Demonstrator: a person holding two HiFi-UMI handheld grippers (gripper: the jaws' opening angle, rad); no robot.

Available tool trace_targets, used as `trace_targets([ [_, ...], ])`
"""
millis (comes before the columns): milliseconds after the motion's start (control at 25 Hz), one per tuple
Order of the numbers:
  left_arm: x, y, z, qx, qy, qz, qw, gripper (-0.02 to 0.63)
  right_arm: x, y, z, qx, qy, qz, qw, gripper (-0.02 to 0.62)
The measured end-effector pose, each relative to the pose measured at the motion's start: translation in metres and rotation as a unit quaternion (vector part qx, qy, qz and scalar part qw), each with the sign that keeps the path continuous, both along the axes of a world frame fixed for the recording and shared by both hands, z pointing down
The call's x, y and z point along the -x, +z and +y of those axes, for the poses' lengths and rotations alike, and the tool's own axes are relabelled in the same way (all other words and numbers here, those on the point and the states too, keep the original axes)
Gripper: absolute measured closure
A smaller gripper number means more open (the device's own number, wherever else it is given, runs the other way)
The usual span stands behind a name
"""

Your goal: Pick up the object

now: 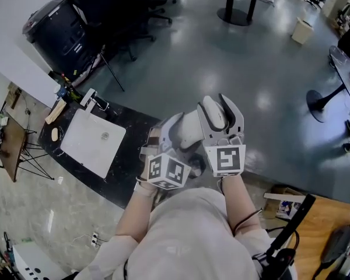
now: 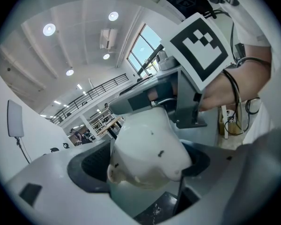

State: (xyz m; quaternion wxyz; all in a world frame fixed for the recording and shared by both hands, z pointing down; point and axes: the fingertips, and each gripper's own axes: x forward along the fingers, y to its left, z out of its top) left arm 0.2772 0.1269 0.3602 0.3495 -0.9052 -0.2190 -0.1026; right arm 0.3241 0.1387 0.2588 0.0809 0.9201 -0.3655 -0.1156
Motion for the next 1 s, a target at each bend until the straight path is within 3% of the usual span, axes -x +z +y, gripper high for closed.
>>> trace_targets([
  [1000, 0.0028, -0.0013, 0.0043, 0.003, -0.013, -0.008, 0.9999, 0.198, 0.0034, -0.0026, 0.0029, 0.006, -0.002, -0.001, 1.0, 0.357],
])
